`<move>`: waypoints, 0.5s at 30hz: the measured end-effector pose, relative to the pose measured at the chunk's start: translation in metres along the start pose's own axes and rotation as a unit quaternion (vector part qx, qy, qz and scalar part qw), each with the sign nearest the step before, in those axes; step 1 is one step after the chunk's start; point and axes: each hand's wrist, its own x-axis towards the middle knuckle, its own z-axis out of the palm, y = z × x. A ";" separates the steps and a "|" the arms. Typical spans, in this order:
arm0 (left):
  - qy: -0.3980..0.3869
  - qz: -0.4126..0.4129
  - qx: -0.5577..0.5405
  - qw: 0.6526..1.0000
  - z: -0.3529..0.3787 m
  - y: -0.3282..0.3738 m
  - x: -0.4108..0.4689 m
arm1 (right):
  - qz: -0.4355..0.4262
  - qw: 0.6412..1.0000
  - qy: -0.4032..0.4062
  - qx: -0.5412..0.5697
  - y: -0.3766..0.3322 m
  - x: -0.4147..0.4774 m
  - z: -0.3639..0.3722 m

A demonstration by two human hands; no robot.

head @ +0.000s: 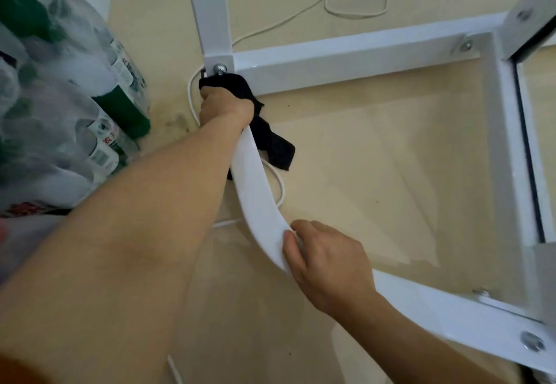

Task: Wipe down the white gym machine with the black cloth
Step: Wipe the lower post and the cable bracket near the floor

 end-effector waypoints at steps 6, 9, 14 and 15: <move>-0.026 0.007 -0.023 0.999 0.001 -0.041 -0.078 | 0.036 0.988 0.096 0.112 0.002 -0.001 0.000; -0.029 -0.003 -0.048 0.998 0.008 -0.071 -0.143 | 0.037 0.981 0.102 0.158 0.002 -0.001 -0.004; -0.002 0.102 -0.012 0.995 0.034 -0.108 -0.232 | 0.059 0.975 0.010 0.212 0.007 -0.015 -0.024; 0.007 0.138 0.024 0.990 0.039 -0.116 -0.245 | 0.056 0.975 -0.011 0.214 0.010 -0.024 -0.027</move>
